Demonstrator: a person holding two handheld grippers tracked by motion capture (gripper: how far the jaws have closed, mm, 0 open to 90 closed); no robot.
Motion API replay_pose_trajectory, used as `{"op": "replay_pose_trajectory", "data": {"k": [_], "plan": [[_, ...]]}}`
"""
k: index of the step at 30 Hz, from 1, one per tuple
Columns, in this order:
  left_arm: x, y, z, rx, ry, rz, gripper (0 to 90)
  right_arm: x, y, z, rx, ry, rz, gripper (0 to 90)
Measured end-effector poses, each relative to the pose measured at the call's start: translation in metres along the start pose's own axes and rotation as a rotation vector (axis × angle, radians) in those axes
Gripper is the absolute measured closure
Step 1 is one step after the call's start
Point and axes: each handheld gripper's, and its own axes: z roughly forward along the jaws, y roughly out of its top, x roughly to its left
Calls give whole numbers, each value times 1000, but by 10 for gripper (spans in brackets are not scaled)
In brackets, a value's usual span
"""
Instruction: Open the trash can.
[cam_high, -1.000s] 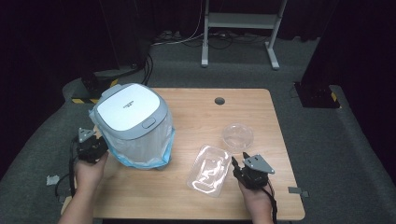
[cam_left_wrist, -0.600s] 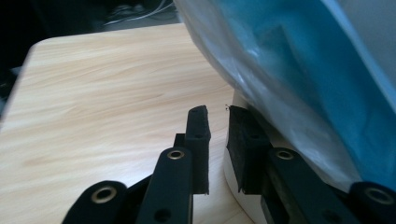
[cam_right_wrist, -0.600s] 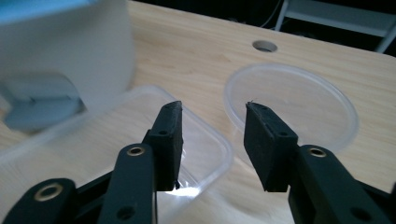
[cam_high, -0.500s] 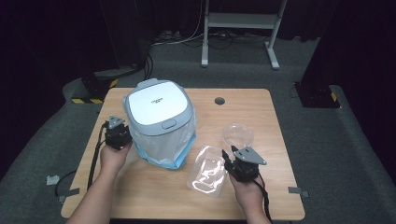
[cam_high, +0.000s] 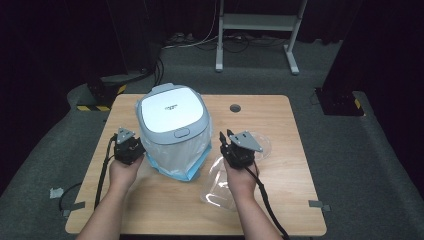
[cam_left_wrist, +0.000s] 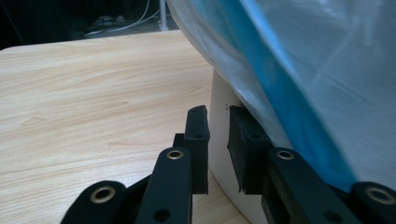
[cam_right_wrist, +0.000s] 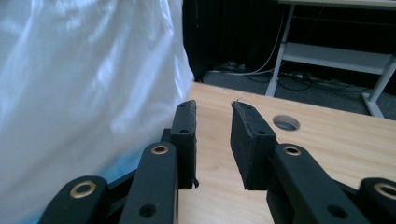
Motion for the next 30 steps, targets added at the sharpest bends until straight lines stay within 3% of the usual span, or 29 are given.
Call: {"op": "replay_pose_trajectory", "data": {"k": [6,9,13,16,20,27,30], "plan": [[-3,0,0,-12,-11,19,793,10,5,25,24,-8,-18,754],[-7,0,-2,-18,-18,47,839,12,7,33,51,47,-30,805],[-9,0,-7,-31,-31,81,888,22,7,25,28,69,-67,895],[-9,-1,-11,-40,-30,87,894,27,6,21,22,69,-92,900],[-5,-5,-22,-63,-27,89,896,42,1,10,4,111,-143,900],[-7,-8,-28,-70,-40,119,896,47,-5,3,-6,127,-136,900],[-8,-8,-27,-73,-48,115,896,48,-7,-2,-15,117,-160,900]]}}
